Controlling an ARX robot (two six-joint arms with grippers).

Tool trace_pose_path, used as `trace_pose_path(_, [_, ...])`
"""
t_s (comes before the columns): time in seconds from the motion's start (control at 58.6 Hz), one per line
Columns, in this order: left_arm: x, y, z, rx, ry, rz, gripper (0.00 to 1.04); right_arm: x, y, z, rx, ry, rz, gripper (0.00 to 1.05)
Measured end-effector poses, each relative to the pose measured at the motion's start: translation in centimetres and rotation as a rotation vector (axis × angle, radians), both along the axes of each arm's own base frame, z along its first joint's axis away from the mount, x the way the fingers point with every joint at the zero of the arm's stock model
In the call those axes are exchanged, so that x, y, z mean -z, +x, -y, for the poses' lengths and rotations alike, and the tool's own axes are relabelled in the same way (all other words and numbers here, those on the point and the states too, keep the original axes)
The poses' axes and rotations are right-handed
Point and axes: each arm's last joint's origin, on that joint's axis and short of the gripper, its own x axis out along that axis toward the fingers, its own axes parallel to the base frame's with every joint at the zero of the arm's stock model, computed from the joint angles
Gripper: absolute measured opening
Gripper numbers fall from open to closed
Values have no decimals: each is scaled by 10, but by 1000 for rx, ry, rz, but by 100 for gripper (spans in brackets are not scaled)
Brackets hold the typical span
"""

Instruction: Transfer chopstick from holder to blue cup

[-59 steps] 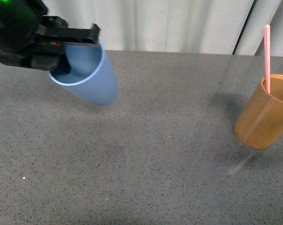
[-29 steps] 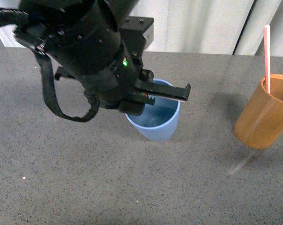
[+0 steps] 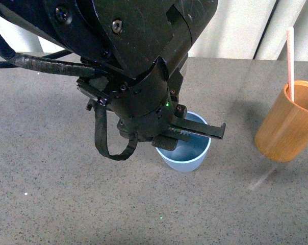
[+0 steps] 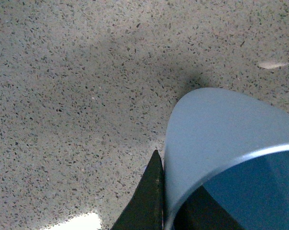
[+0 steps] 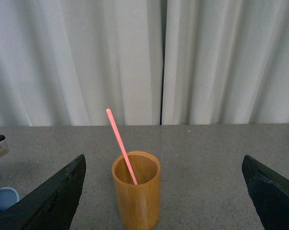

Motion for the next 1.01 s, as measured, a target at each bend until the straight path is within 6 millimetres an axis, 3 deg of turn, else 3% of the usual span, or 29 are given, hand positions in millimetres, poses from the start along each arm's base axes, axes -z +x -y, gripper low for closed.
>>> trace_pose_path(0.12, [2,1,1,-6,-4,-1,4,0,0,0,0,0,0,95])
trace_pose_path(0.478, [-2,7,-4,-39,-18,4,58,0,0,0,0,0,0,95])
trace_pose_path(0.734, [-33,15,-24,-88,-59,57,97,0,0,0,0,0,0,95])
trace_pose_path(0.905, [-66,10,-50,-134,-113,141,98,0,0,0,0,0,0,95])
trace_pose_path(1.008, [-87,-2,-79,-209,-157,295,98,0,0,0,0,0,0,95])
